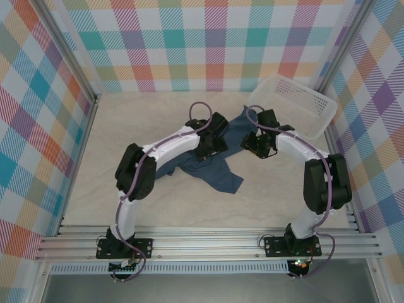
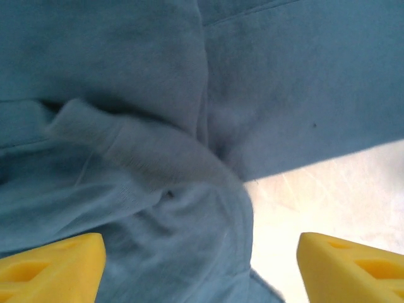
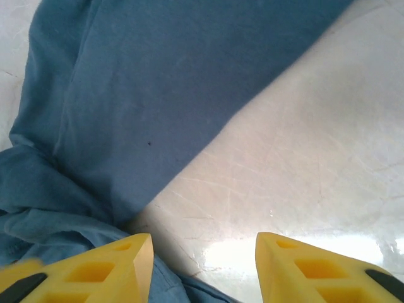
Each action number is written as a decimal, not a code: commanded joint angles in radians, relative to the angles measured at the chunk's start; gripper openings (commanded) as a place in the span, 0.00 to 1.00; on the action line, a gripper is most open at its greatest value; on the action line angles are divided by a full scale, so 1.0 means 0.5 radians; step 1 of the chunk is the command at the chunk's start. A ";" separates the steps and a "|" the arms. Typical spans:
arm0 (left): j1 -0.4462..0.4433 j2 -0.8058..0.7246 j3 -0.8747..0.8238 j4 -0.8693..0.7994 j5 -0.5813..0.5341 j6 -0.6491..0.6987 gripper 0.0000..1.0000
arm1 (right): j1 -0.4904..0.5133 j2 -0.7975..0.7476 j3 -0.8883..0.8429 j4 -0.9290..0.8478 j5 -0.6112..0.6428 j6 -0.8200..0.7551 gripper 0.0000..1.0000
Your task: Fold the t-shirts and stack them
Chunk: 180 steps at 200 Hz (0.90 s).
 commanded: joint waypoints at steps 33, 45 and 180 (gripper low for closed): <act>-0.002 0.244 0.238 -0.333 0.027 -0.035 0.61 | -0.041 -0.165 -0.054 -0.020 0.038 -0.028 0.47; -0.007 0.264 0.230 -0.321 0.031 -0.008 0.50 | -0.058 -0.159 -0.061 -0.021 0.039 -0.037 0.47; 0.149 -0.774 -0.797 -0.072 -0.281 0.039 0.00 | -0.045 0.075 -0.054 0.122 0.019 -0.093 0.48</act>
